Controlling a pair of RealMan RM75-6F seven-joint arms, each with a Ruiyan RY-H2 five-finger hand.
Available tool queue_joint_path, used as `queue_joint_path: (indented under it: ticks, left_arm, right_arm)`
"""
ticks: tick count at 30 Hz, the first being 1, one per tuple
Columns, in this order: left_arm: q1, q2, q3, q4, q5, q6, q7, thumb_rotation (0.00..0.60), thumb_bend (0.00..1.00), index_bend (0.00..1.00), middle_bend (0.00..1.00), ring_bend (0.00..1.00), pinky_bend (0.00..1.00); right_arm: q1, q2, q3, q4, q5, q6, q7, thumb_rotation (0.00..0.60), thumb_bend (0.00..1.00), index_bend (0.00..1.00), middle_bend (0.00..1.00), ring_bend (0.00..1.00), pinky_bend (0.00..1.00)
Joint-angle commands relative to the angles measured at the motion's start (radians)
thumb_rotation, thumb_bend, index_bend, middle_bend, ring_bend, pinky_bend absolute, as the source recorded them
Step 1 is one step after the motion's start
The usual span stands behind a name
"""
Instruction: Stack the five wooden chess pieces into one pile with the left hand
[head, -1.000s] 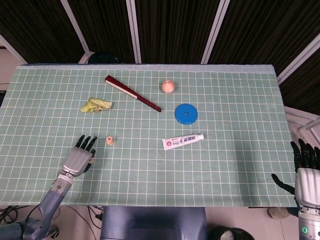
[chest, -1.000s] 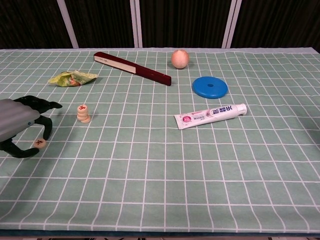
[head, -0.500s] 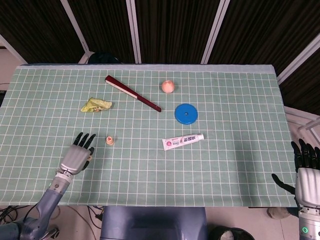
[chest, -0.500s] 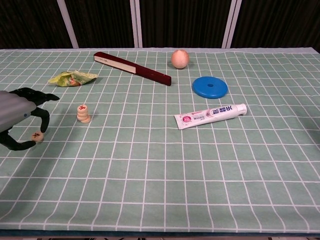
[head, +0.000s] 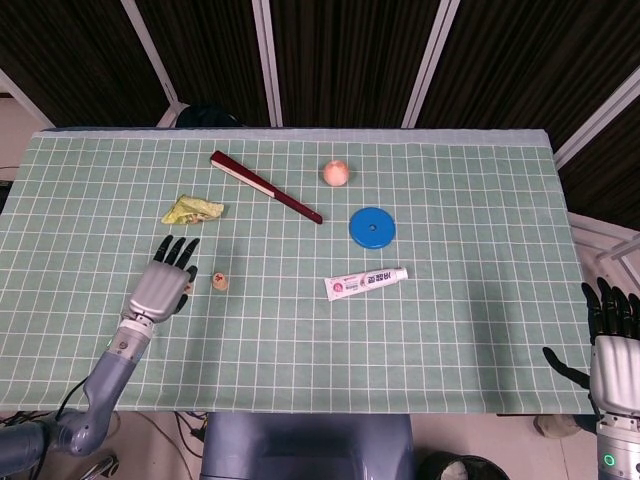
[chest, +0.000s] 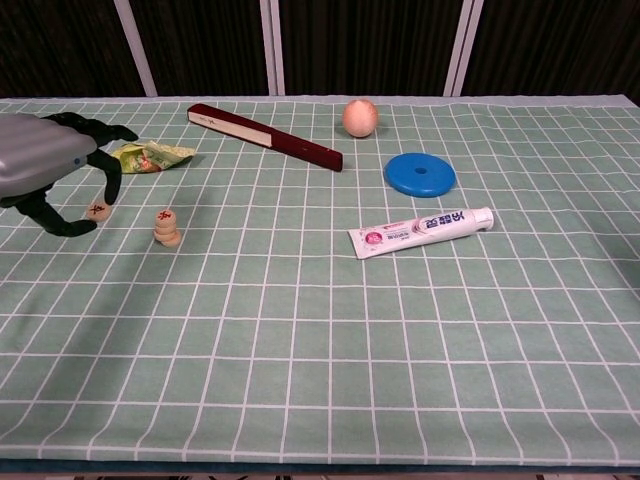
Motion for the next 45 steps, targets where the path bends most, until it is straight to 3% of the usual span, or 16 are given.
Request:
queue_joint_path:
  ticks: [1,12,45]
  left_arm:
    - [-0.041,-0.012,-0.036,-0.013,-0.068,-0.027,0.061,0.600,0.30,0.49,0.00,0.00,0.00]
    - [-0.124,-0.090,-0.065,0.032,-0.200,-0.042,0.157,0.600,0.30,0.49,0.00,0.00,0.00]
    - [-0.187,-0.145,-0.022,0.068,-0.262,-0.001,0.212,0.600,0.30,0.48,0.00,0.00,0.00]
  right_arm:
    - [0.000,0.000,0.000,0.000,0.000,0.000,0.000,0.600,0.23,0.06,0.01,0.00,0.00]
    - [0.001,0.000,0.001,0.001,0.003,-0.001,-0.001,0.600,0.23,0.06,0.01,0.00,0.00]
    - [0.001,-0.001,0.003,0.002,0.005,-0.001,-0.002,0.600,0.23,0.06,0.01,0.00,0.00]
